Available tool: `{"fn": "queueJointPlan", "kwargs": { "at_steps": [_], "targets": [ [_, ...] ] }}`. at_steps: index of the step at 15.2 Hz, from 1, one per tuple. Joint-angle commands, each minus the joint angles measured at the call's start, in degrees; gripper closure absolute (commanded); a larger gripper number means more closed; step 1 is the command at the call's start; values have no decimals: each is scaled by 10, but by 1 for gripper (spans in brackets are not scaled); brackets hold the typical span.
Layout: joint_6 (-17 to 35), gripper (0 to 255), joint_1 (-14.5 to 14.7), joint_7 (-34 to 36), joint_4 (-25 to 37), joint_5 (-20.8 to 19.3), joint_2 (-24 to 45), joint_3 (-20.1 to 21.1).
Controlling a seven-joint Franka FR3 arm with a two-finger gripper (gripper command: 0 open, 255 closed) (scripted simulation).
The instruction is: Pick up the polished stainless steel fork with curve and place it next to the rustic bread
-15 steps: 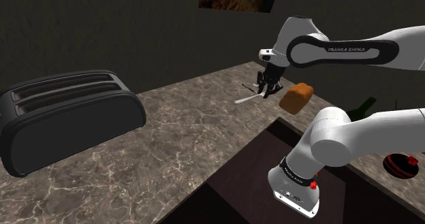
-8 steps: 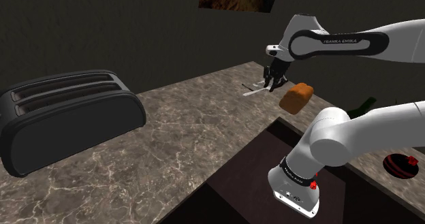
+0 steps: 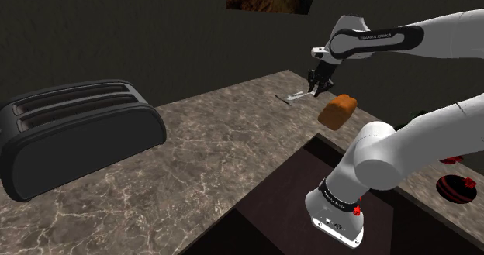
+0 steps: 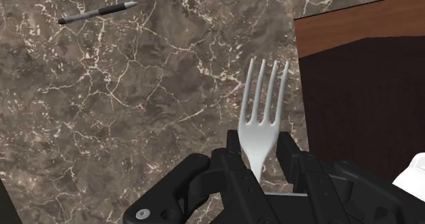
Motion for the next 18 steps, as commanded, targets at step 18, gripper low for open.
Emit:
{"fn": "queueJointPlan", "kwargs": {
  "at_steps": [18],
  "targets": [
    [17, 255, -46, -482, 304, 485, 518, -186]
  ]
}}
